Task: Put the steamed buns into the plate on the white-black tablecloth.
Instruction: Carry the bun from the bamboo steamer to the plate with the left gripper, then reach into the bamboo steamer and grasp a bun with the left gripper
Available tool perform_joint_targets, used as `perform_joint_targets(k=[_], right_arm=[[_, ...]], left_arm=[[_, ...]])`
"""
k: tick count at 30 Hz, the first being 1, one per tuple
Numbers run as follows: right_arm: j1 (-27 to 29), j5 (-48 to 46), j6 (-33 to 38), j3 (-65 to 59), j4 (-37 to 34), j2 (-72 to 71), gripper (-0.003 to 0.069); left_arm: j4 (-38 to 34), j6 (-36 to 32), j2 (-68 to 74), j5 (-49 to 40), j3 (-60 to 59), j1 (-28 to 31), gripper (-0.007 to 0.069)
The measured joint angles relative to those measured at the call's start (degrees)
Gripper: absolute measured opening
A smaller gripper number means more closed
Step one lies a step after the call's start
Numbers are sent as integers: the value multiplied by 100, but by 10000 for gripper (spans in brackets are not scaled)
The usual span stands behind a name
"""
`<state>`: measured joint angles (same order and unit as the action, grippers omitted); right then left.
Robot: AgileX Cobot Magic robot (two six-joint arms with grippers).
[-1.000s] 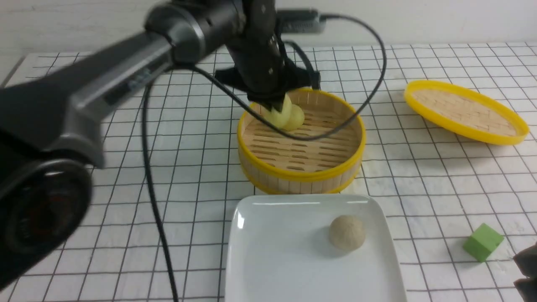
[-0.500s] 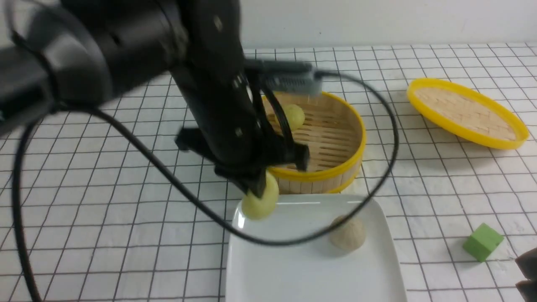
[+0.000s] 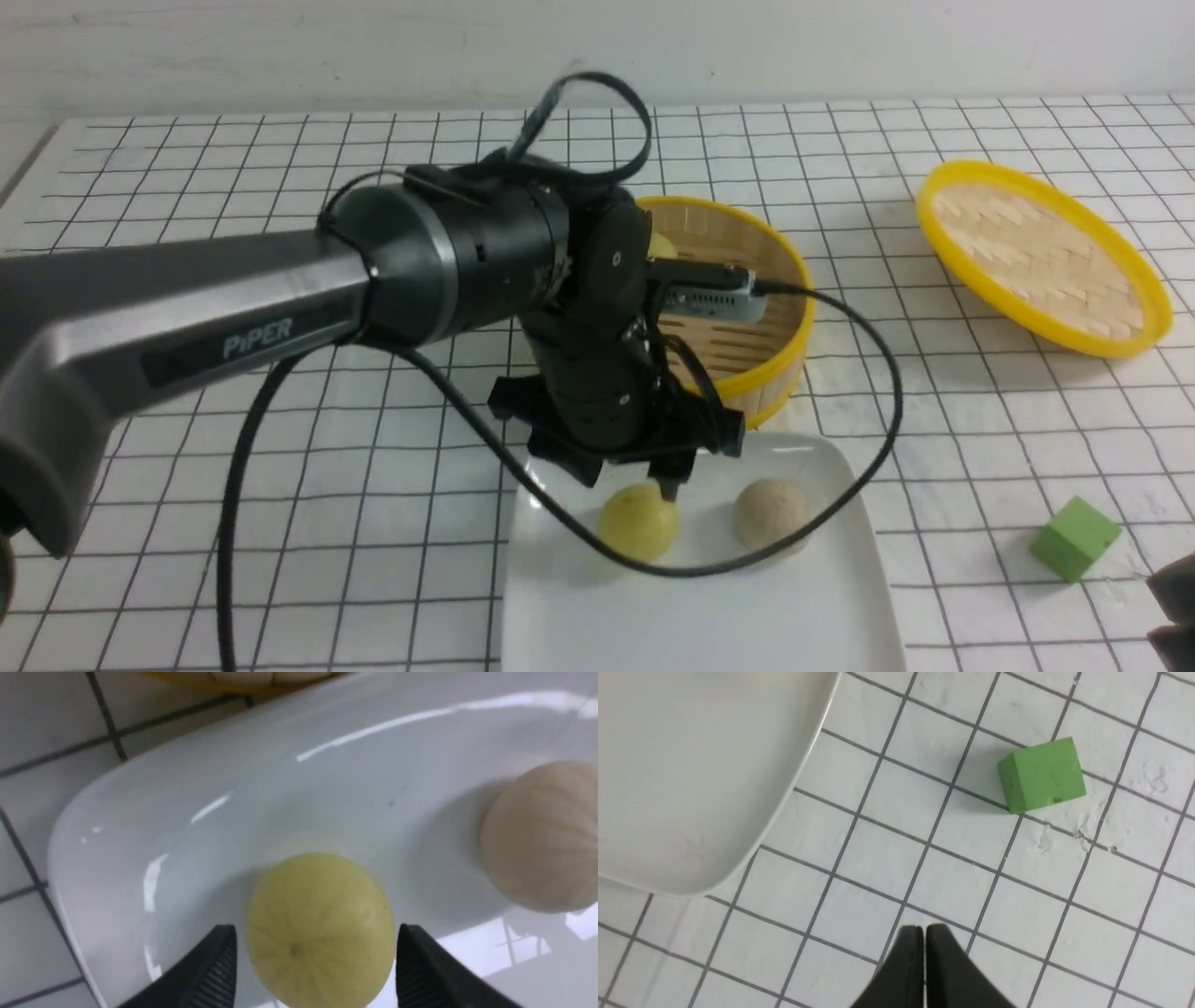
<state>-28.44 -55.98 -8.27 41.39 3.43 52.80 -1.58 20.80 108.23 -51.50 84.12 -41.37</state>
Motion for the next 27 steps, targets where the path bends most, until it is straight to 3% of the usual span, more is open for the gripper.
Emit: perform_joint_targets(k=[4,5,6,7,8,13,19,24,27], right_arm=[[0,0,0,0,-11,0,30],[0,0,0,0,-13,0,33],[0,0,0,0,-13,0,33],[0,0,0,0,-13,0,35],[0,0,0,0,-18,0,36],[0,0,0,0,-35,0,44],[0,0,0,0,-37,0,48],[0,0,0,-7,-37,0,56],[0,18,0,-7,-37,0,61]], left_arm=[[284,-62,101,-390,1014,82,391],[312,-99,298,-624,1657,241,254],[312,-110,326,-689,1732,264,236],[282,-154,565,-919,2256,460,120],[219,-204,851,-1106,2790,612,52],[-190,-254,1909,-1633,4377,1048,2],[-275,-273,2797,-1731,5676,1133,111],[92,-288,3210,-1298,5883,1127,337],[472,-288,3421,-1033,5895,1134,426]])
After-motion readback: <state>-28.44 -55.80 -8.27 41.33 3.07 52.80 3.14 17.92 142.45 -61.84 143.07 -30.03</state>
